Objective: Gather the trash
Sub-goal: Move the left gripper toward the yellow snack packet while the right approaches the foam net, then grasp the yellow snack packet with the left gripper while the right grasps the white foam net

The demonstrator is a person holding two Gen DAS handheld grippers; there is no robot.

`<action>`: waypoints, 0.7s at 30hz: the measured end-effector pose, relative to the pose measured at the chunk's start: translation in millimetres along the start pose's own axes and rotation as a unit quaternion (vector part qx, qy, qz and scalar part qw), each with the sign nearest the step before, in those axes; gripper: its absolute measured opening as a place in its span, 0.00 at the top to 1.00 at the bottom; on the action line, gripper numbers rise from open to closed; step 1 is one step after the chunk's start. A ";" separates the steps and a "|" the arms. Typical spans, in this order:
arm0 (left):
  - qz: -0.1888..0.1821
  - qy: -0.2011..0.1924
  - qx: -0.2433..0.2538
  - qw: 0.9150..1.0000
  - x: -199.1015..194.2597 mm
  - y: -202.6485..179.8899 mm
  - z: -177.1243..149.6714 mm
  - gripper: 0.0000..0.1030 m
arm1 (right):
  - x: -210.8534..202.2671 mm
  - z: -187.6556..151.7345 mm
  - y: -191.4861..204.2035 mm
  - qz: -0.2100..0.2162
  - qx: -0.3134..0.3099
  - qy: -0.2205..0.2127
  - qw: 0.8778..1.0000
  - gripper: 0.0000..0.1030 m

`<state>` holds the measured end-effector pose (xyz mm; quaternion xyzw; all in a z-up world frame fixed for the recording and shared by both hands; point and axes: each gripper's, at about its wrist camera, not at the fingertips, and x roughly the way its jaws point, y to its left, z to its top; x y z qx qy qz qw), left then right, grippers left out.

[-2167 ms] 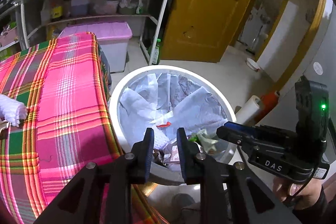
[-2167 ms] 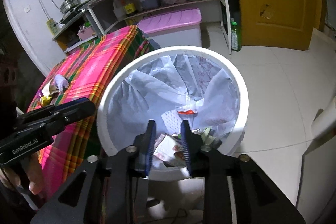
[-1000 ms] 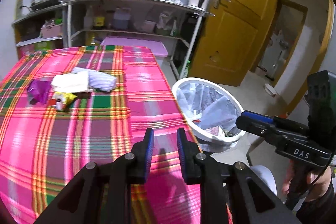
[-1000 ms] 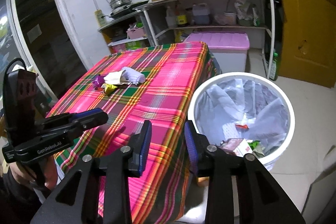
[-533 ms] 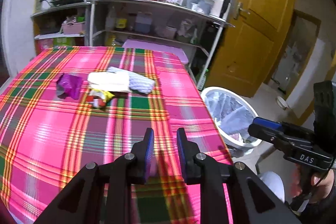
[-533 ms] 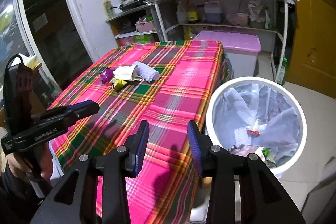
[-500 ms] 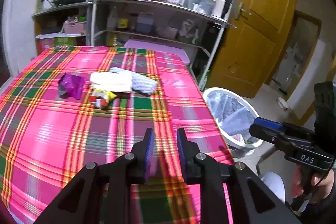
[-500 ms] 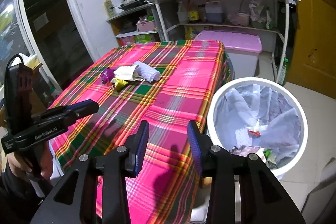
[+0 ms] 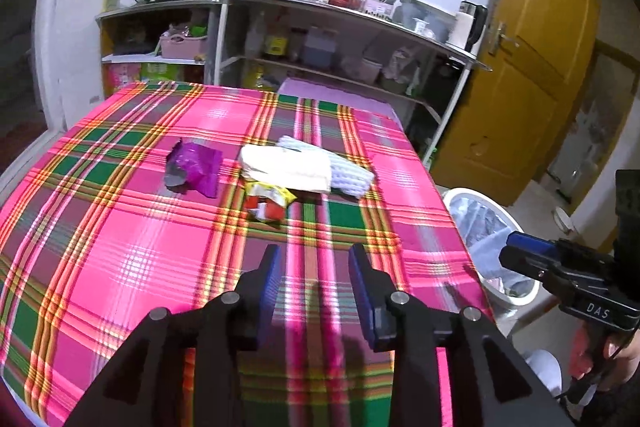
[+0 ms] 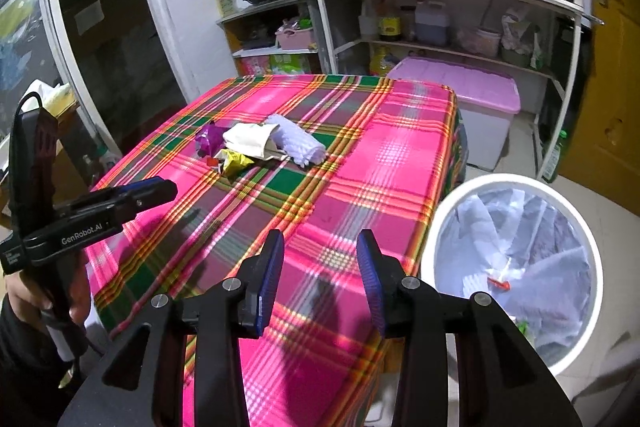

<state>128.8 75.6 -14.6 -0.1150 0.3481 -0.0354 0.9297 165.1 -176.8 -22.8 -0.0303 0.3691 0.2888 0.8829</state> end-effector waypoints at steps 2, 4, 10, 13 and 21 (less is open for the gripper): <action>0.004 0.002 0.000 1.000 4.7 3.0 1.9 0.66 | 4.7 3.9 0.4 0.002 -0.002 0.001 1.000 0.56; 0.008 0.005 0.000 1.000 10.4 6.6 4.6 0.66 | 10.4 8.7 0.6 0.003 -0.006 0.002 1.000 0.55; 0.014 0.011 -0.001 1.000 29.6 17.2 15.7 0.55 | 27.9 21.9 2.7 0.004 -0.021 0.006 1.000 0.55; 0.017 0.012 -0.003 1.000 37.9 21.5 21.5 0.53 | 39.8 28.8 2.8 0.005 -0.027 0.010 1.000 0.55; 0.020 0.030 0.005 0.999 68.2 29.5 35.5 0.52 | 76.5 51.3 6.1 0.007 -0.055 0.023 0.998 0.55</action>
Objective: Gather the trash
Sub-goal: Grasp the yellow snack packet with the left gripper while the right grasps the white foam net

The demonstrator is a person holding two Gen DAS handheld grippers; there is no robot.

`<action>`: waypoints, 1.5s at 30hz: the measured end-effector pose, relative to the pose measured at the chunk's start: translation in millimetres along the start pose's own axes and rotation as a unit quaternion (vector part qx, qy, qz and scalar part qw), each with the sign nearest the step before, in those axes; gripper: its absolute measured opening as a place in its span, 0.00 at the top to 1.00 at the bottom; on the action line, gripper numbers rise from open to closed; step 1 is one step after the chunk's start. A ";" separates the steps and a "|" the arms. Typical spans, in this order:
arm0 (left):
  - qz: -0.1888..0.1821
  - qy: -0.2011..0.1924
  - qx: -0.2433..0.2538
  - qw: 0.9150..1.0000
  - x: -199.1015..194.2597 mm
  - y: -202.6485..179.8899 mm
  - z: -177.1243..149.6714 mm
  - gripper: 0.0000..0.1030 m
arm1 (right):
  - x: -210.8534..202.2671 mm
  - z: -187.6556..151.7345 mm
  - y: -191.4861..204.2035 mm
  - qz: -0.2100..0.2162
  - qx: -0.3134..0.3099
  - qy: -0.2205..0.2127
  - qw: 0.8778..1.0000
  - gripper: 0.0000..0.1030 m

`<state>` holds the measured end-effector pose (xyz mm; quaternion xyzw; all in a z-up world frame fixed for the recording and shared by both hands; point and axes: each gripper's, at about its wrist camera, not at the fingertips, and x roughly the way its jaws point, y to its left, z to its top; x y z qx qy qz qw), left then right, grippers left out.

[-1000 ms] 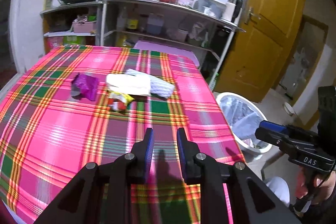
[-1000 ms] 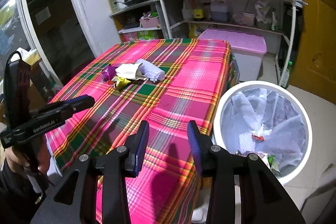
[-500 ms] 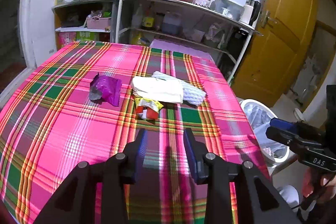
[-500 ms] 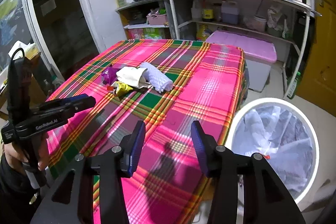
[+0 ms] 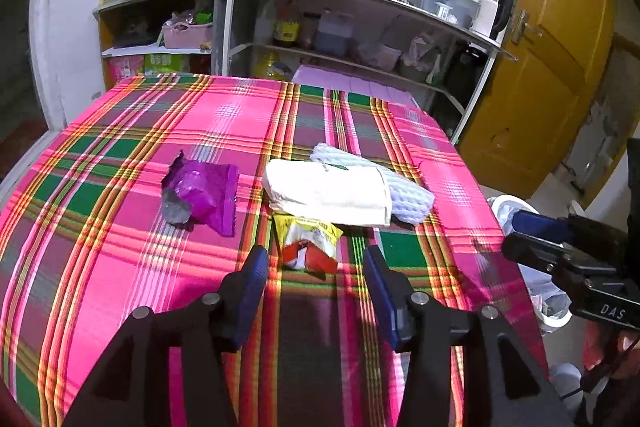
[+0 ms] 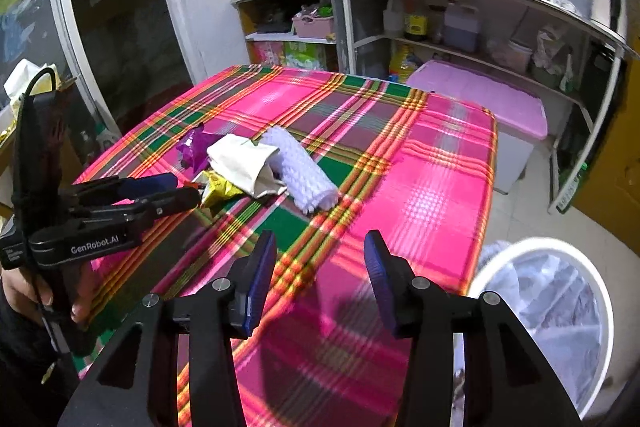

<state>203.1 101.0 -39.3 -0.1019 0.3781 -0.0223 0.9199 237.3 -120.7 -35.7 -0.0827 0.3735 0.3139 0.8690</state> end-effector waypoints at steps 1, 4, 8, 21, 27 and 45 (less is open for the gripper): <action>0.000 0.003 0.000 1.000 3.6 0.4 1.7 0.52 | 5.3 2.5 0.0 -0.001 -0.003 0.002 1.000 0.55; 0.000 0.012 0.001 1.000 14.6 2.7 5.1 0.52 | 18.9 10.9 -0.2 -0.003 -0.013 0.008 1.000 0.55; 0.001 0.024 0.001 1.000 26.7 4.0 6.9 0.52 | 37.4 21.1 0.2 0.000 -0.026 0.018 0.999 0.55; -0.008 0.045 0.009 0.999 47.2 3.5 11.5 0.52 | 95.0 40.8 -0.9 0.030 -0.038 0.062 0.997 0.55; -0.015 0.043 0.021 0.999 46.9 -2.9 11.1 0.66 | 92.6 36.5 1.1 0.045 -0.030 0.063 0.997 0.78; -0.018 0.019 0.025 0.999 -22.0 -20.0 -37.2 0.67 | 23.0 -19.8 37.7 0.074 -0.024 0.050 0.996 0.80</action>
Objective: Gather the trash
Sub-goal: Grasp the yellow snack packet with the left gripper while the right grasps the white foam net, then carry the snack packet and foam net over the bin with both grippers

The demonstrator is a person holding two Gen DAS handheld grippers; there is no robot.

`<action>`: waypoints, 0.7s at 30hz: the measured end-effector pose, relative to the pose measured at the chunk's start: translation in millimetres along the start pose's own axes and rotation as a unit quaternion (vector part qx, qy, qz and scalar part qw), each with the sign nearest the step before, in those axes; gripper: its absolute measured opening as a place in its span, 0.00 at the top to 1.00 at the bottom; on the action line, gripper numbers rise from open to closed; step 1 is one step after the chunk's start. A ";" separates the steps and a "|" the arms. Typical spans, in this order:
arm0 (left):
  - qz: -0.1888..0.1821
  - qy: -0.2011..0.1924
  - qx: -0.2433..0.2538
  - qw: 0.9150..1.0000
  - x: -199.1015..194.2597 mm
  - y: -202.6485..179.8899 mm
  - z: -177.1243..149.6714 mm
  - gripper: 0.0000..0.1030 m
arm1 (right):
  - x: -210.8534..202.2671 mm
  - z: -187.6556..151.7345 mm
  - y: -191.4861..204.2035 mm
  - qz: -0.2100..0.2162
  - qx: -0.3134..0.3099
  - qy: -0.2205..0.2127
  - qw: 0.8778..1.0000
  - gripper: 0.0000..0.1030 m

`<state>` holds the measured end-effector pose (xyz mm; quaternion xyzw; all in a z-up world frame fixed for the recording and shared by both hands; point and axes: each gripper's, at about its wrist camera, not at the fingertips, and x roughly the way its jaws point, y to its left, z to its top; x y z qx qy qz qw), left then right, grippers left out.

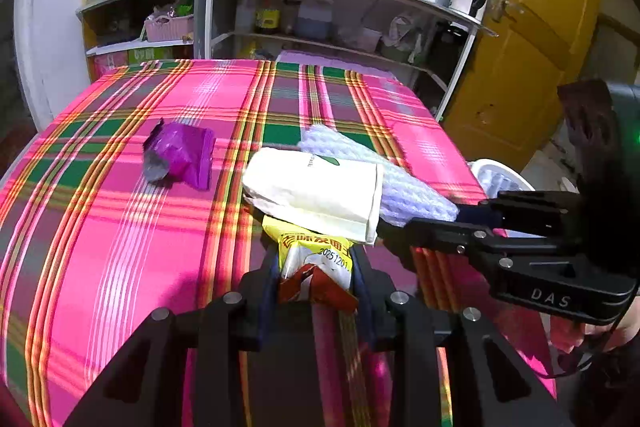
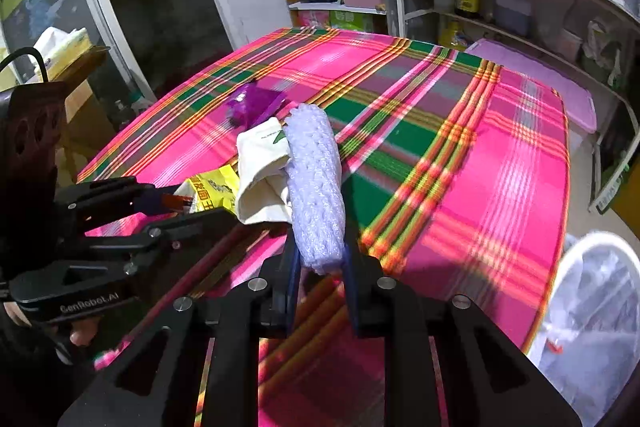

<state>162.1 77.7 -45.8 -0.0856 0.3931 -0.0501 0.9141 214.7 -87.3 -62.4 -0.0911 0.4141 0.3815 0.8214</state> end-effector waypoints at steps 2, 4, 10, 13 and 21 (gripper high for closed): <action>-0.001 -0.002 -0.001 1.000 -9.4 -3.7 -5.8 0.67 | -7.9 -9.0 3.4 -0.001 0.005 -0.002 1.000 0.80; -0.003 -0.004 -0.002 1.000 -19.7 -7.1 -14.1 0.67 | -17.8 -18.5 5.2 -0.003 0.013 -0.005 1.000 0.80; -0.010 -0.009 -0.004 1.000 -42.5 -15.8 -29.8 0.67 | -44.3 -40.0 6.5 -0.014 0.035 -0.018 0.999 0.80; -0.014 -0.017 -0.003 1.000 -55.9 -22.1 -35.0 0.67 | -58.7 -47.7 7.2 -0.021 0.043 -0.029 0.998 0.80; -0.027 -0.044 0.003 0.999 -84.5 -36.9 -38.7 0.67 | -95.8 -62.3 11.0 -0.032 0.061 -0.062 0.996 0.80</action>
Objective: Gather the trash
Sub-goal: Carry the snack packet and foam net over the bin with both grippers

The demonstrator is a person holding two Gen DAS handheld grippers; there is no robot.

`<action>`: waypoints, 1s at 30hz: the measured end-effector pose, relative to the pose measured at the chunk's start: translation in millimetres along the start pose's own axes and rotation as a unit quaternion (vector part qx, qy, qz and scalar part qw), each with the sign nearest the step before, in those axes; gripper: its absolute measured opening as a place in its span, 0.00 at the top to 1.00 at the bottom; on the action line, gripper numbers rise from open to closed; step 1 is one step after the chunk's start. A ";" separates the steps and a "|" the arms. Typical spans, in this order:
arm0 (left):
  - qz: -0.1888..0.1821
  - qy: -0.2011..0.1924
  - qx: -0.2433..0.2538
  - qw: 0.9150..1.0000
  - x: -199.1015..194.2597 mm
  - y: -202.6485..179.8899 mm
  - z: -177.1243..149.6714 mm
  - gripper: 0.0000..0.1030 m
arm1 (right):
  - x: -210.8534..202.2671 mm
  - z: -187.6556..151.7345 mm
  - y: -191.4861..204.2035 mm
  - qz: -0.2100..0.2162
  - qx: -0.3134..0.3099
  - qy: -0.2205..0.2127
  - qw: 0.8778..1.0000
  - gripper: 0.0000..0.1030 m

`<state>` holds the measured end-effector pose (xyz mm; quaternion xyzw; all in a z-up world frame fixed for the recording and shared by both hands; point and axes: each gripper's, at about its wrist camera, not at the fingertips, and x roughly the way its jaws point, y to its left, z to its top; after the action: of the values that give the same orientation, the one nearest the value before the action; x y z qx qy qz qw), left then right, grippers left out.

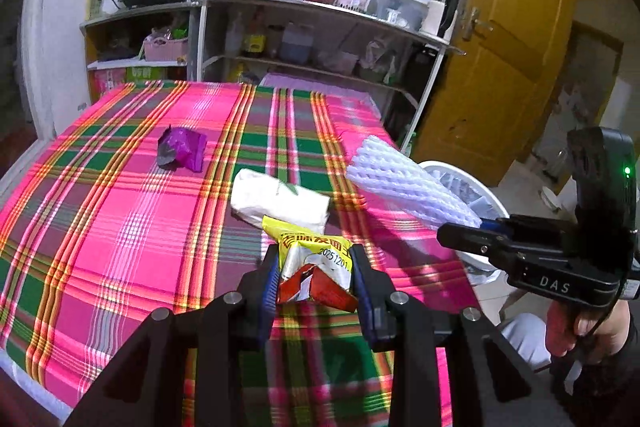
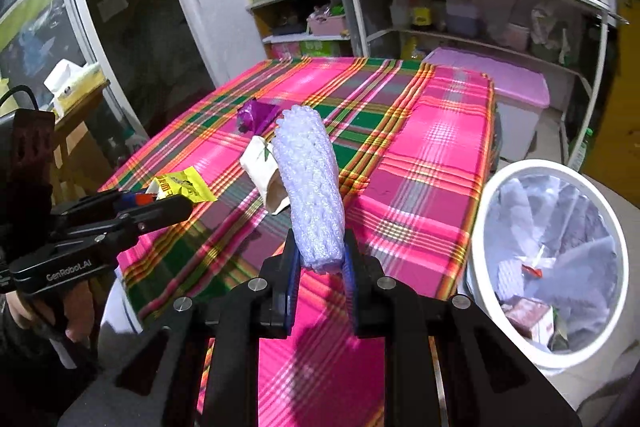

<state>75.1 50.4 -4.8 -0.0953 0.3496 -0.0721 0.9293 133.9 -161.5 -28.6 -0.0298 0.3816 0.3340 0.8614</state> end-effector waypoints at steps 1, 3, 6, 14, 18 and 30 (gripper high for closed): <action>-0.002 -0.001 0.001 1.000 -1.5 -1.7 0.5 0.67 | -3.1 -1.0 -0.4 -0.001 0.002 -0.002 1.000 0.80; -0.006 -0.004 0.004 1.000 -4.2 -6.6 0.7 0.67 | -10.5 -4.3 -2.1 -0.004 0.005 -0.008 1.000 0.80; -0.010 -0.006 0.009 1.000 -5.8 -14.4 2.0 0.67 | -20.2 -7.7 -3.6 -0.008 0.010 -0.015 1.000 0.80; -0.022 -0.009 0.025 0.999 -5.3 -33.8 6.4 0.67 | -38.2 -14.8 -14.0 -0.023 0.028 -0.029 0.999 0.80; -0.027 -0.010 0.035 0.999 -3.6 -43.2 8.6 0.67 | -45.5 -19.1 -20.9 -0.031 0.037 -0.035 0.998 0.80; -0.048 -0.001 0.057 0.997 15.7 -70.3 15.9 0.67 | -58.6 -30.8 -46.8 -0.052 0.065 -0.042 0.996 0.80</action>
<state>92.6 -19.0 12.9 -0.0593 0.3394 -0.1364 0.9288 113.7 -239.6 -20.3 0.0205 0.3636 0.2646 0.8929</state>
